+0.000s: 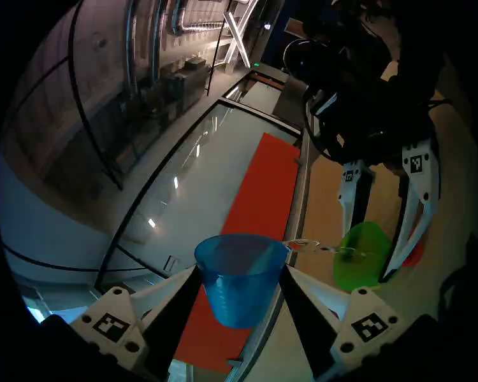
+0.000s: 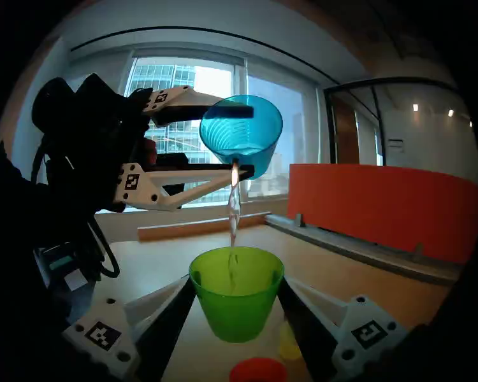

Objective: Pour water

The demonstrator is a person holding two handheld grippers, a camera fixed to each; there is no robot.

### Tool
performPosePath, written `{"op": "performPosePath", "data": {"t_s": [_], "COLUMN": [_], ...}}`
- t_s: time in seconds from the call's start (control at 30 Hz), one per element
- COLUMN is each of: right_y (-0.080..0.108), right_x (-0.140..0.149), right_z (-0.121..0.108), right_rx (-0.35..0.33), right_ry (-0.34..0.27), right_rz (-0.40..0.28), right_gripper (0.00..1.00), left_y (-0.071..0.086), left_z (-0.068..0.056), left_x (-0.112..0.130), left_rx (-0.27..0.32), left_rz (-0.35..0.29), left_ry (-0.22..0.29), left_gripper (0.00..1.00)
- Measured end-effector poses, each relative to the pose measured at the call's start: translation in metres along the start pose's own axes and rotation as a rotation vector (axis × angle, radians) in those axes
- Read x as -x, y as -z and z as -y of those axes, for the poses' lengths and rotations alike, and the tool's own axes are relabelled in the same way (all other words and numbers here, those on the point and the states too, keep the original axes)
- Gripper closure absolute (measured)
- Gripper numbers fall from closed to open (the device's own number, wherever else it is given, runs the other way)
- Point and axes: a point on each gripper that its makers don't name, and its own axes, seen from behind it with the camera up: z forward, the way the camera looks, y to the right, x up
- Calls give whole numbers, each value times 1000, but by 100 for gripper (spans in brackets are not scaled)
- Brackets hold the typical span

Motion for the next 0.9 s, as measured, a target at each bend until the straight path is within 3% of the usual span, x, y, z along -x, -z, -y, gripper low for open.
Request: {"op": "performPosePath", "data": {"t_s": [0.9], "right_y": [2], "right_x": [1], "right_z": [-2], "right_rx": [1], "right_ry": [2], "right_rz": [-4], "right_gripper": [11], "left_y": [0], "left_z": [1], "left_x": [-5], "left_rx": [-12], "left_rz": [2], "left_ry": [-84], "left_gripper": [16]}}
